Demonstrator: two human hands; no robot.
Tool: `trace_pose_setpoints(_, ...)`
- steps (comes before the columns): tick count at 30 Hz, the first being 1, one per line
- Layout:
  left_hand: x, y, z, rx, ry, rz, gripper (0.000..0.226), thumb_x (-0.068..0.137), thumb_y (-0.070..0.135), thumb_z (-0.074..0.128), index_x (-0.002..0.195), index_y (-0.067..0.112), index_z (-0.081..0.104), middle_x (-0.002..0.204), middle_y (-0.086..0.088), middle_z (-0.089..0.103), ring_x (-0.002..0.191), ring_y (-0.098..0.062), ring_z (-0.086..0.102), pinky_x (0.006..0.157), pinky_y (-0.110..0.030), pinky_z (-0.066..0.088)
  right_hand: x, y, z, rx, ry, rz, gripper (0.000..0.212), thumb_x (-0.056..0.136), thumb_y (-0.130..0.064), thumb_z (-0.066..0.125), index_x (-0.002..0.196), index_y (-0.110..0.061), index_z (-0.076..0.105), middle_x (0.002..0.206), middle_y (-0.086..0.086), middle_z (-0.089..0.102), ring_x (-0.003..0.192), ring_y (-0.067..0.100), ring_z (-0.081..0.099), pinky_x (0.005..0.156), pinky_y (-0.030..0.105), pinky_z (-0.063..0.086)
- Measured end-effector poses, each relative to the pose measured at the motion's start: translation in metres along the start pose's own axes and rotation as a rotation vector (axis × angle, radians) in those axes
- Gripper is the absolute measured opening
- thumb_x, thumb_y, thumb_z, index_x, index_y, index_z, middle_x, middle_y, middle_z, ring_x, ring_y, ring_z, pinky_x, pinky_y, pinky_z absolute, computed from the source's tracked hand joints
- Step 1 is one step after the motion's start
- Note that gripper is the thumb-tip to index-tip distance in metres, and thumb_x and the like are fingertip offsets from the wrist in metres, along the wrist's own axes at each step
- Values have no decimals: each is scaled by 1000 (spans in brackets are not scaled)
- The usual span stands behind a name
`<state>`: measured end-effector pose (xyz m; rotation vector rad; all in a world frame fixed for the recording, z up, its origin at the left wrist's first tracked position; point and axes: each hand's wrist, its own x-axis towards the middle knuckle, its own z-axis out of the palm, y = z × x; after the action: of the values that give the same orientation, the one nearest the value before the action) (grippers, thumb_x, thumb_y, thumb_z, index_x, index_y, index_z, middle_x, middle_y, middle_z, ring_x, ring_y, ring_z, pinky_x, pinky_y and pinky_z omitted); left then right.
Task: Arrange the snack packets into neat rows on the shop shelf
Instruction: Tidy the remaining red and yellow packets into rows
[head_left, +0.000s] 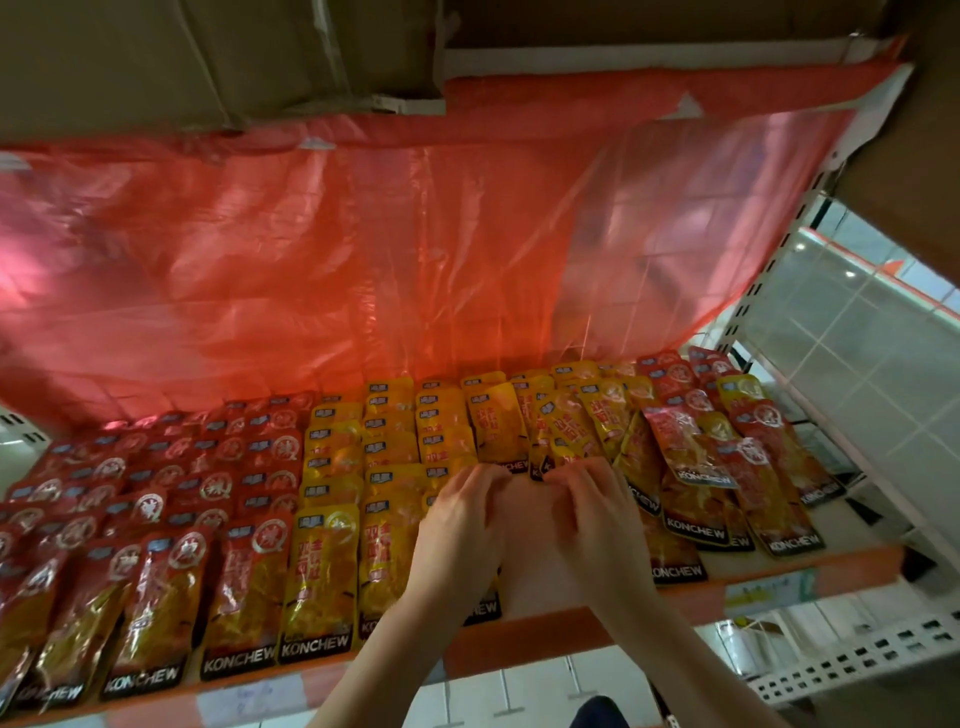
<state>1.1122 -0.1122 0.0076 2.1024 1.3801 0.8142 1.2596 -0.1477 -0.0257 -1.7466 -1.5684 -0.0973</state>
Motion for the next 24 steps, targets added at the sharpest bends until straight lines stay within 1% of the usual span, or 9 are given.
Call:
trace_pose_setpoints(3,13,13,13,-22,-41,-42,29,93,15,49,121,20,54,118,8,56,100,-6,51,82,-23,48,9,21,-12,-78,22,-10,11,83,-16,58,92,-12,64,93,2,58,88,23,55,74,35,46)
trace_pose_setpoints(5,22,22,23,-62,-68,-89,26,94,15,49,120,17,53,112,5,57,93,-5,50,79,-22,48,14,31,-20,-103,25,13,29,88,-33,44,93,-13,64,96,2,59,93,23,54,78,38,46)
trace_pose_setpoints(7,30,30,34,-101,-74,-139,24,94,15,49,117,15,53,105,3,59,90,-8,54,77,-25,49,18,40,-23,-135,23,31,34,89,-37,39,93,-15,64,99,1,59,95,22,53,79,37,44)
trace_pose_setpoints(12,41,49,65,-127,-96,-150,42,96,17,47,137,18,40,132,2,52,119,-12,50,95,-25,46,14,59,-20,-247,-25,58,31,88,-34,38,99,-18,62,103,0,60,95,23,57,80,38,46)
trace_pose_setpoints(14,43,55,75,-147,-104,-175,45,96,17,45,140,18,36,136,1,47,121,-13,48,93,-23,44,14,60,-21,-248,-24,60,34,88,-36,39,99,-16,64,104,1,62,95,24,59,81,38,47)
trace_pose_setpoints(16,44,60,81,-232,-71,-258,46,96,15,46,140,16,31,129,-1,50,109,-13,53,85,-25,49,15,61,-22,-250,-35,55,36,87,-39,39,98,-16,64,103,1,62,95,24,59,81,39,48)
trace_pose_setpoints(18,47,61,83,-336,1,-342,46,95,14,48,137,12,30,104,1,58,84,-9,58,71,-27,54,16,59,-21,-254,-45,48,37,87,-42,39,98,-16,64,104,1,62,96,24,58,82,39,48)
trace_pose_setpoints(20,52,64,85,-377,58,-412,47,95,15,50,137,11,30,83,6,57,66,-5,55,58,-26,50,16,60,-19,-254,-73,55,39,88,-46,40,99,-17,63,107,1,61,99,23,57,84,39,46)
trace_pose_setpoints(24,58,70,90,-395,91,-433,53,92,20,55,139,12,32,82,0,62,72,-15,62,62,-36,55,16,62,-18,-230,-88,75,41,88,-48,39,101,-17,63,111,0,61,103,22,56,88,39,45)
